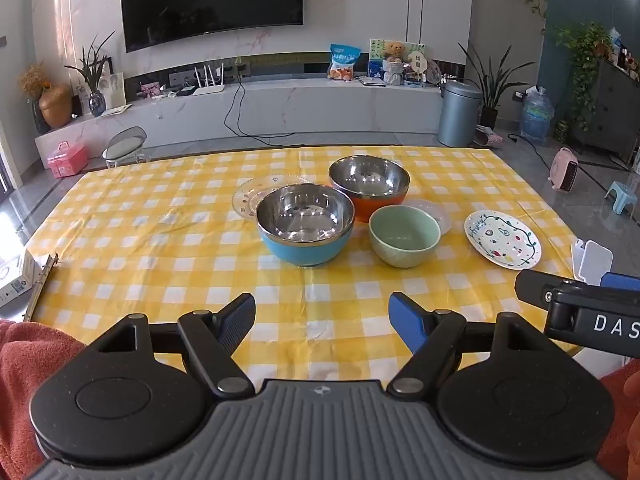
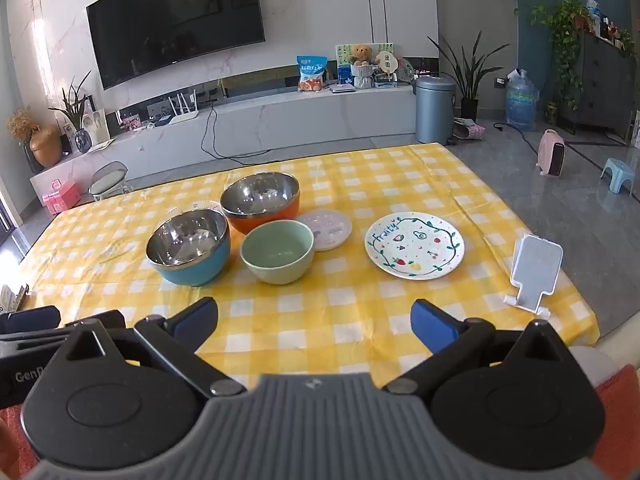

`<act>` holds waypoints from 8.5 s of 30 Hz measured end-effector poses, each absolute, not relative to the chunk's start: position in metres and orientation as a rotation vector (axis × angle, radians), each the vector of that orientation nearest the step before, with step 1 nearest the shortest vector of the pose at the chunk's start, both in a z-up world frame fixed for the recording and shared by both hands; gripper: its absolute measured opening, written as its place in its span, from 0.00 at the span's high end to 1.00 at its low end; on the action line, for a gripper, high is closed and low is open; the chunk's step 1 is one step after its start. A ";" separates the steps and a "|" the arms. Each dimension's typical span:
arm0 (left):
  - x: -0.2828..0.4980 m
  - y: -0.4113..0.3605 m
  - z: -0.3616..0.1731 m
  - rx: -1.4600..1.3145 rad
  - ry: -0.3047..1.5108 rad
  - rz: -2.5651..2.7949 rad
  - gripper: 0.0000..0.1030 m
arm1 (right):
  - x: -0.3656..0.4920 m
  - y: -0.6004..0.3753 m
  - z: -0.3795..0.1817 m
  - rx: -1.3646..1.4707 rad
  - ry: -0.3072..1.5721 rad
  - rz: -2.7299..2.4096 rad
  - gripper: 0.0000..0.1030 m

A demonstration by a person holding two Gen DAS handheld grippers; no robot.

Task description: Organize plates and bowls

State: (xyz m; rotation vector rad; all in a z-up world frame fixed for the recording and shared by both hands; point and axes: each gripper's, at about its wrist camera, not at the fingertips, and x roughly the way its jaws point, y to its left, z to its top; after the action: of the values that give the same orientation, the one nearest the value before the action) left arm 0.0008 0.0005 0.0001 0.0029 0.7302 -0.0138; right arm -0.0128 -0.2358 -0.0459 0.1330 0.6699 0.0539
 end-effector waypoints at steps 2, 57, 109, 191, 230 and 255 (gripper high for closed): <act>0.001 0.001 0.000 0.007 0.730 -0.013 0.13 | -0.013 -0.236 -0.046 0.133 0.672 0.053 0.02; -0.004 0.001 -0.007 0.038 0.734 0.001 0.13 | -0.014 -0.233 -0.047 0.124 0.677 0.051 0.02; 0.008 0.010 -0.002 0.000 0.695 0.001 0.20 | -0.009 -0.230 -0.050 0.128 0.634 0.075 0.03; 0.208 0.097 -0.097 -0.336 0.906 0.059 0.89 | 0.238 -0.133 -0.145 0.250 0.928 0.293 0.90; 0.116 0.074 -0.090 -0.337 1.019 0.161 0.92 | 0.145 -0.168 -0.136 0.307 1.018 0.369 0.90; 0.121 0.075 -0.099 -0.345 0.994 0.181 0.87 | 0.150 -0.164 -0.145 0.281 1.014 0.371 0.74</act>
State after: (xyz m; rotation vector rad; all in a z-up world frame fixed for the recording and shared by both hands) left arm 0.1213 0.0750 -0.0993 -0.3454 0.9935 0.1812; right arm 0.1496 -0.1638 -0.1446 0.2814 1.0137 0.3712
